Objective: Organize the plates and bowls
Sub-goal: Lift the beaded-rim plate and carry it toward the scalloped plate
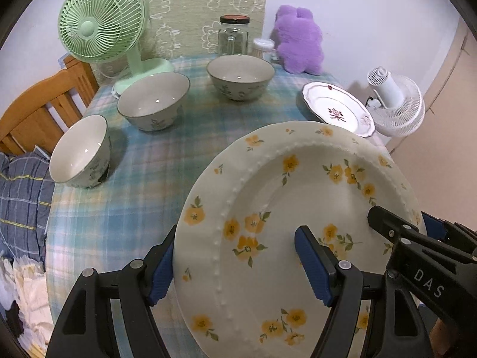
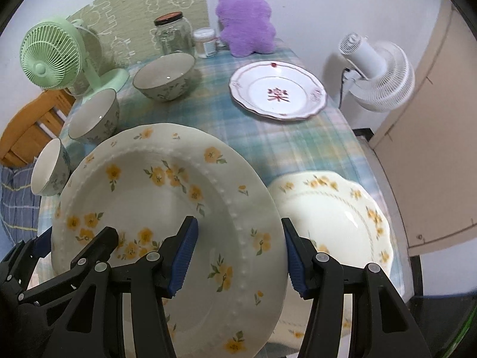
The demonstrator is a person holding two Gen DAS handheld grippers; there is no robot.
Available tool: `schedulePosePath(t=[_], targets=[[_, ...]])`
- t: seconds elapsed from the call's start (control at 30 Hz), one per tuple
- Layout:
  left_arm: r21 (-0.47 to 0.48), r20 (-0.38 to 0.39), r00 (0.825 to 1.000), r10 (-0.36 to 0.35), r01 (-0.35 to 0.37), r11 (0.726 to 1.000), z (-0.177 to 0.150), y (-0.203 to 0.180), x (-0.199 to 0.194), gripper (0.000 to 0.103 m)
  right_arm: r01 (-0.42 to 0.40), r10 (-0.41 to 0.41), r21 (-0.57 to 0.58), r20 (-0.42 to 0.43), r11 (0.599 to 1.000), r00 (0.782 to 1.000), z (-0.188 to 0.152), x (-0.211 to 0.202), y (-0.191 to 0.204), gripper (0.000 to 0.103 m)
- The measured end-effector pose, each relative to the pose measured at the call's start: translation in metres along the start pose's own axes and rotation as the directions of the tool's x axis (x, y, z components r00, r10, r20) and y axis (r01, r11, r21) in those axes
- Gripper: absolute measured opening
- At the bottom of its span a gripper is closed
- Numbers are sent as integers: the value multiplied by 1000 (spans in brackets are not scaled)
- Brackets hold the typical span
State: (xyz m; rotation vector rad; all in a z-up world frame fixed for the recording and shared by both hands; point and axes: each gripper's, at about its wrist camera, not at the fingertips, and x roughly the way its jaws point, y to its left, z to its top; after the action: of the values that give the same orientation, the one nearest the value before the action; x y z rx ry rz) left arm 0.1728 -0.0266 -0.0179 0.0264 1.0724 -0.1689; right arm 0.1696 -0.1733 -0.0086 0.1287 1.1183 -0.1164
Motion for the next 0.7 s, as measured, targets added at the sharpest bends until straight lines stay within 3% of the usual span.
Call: schedulePosePath(t=[0.7], targets=[[-51, -35, 999, 37, -39, 998, -21, -81, 4, 75, -30, 28, -58, -41, 998, 999, -15, -1, -78, 59]])
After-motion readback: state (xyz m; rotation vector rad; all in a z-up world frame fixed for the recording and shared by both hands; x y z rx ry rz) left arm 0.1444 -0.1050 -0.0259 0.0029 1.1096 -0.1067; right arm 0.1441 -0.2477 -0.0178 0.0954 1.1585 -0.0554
